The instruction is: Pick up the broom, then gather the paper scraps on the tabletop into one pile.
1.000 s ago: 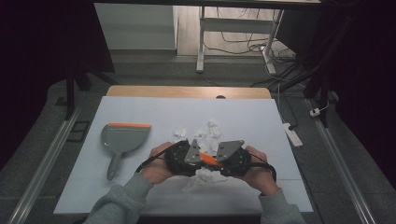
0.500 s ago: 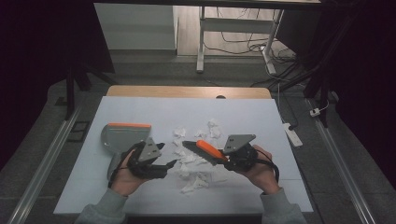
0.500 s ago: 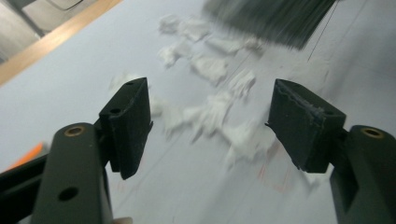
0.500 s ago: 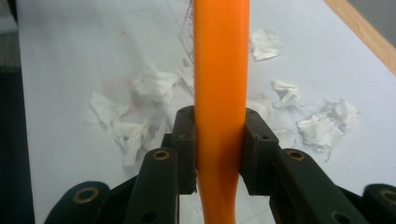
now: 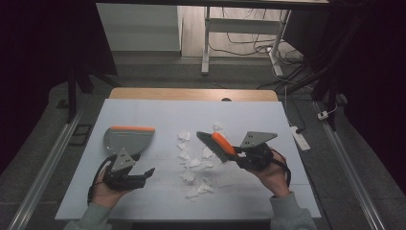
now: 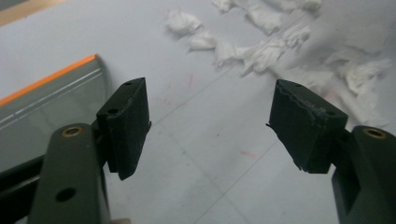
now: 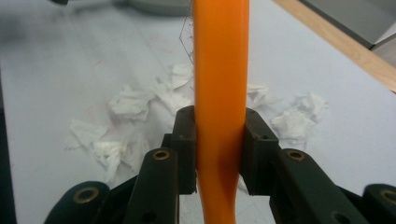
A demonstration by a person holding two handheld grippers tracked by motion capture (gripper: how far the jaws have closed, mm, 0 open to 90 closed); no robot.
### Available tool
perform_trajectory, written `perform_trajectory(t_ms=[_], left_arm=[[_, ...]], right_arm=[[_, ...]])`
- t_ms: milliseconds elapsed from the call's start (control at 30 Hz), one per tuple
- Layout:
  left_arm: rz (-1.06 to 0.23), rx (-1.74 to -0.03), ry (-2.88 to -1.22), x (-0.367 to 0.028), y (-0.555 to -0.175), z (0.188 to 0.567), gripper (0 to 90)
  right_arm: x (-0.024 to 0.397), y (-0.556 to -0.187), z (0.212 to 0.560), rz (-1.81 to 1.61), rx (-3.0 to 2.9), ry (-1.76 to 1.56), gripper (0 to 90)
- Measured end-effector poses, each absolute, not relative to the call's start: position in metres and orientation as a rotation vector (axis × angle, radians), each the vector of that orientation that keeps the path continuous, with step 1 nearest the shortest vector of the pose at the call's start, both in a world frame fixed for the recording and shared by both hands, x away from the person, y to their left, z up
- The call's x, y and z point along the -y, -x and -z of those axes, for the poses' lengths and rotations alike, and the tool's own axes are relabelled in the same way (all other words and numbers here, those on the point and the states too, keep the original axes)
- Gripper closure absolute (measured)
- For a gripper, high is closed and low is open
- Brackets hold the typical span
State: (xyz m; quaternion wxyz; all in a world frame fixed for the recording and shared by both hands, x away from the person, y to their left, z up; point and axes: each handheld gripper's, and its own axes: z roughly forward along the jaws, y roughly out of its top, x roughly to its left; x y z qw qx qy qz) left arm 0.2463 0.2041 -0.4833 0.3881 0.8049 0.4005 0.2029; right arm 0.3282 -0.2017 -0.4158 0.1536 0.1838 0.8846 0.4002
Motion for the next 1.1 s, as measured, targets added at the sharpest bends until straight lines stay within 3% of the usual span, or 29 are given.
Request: perform_trajectory(t_ms=[433, 833, 1100], left_arm=[[-0.460, -1.051, -2.027, -0.215, -0.252, 0.489, 26.1], [-0.483, -1.055, -2.030, -0.213, -0.250, 0.487, 26.1], [-0.460, -1.055, -2.039, -0.214, -0.256, 0.490, 26.0]], right_arm=[[0.222, -0.337, 0.414, -1.231, -2.420, -0.705, 70.1], [0.227, -0.339, 0.415, -1.190, -2.391, -0.778, 70.1], [0.230, -0.366, 0.405, -1.123, -2.400, -0.831, 70.1]])
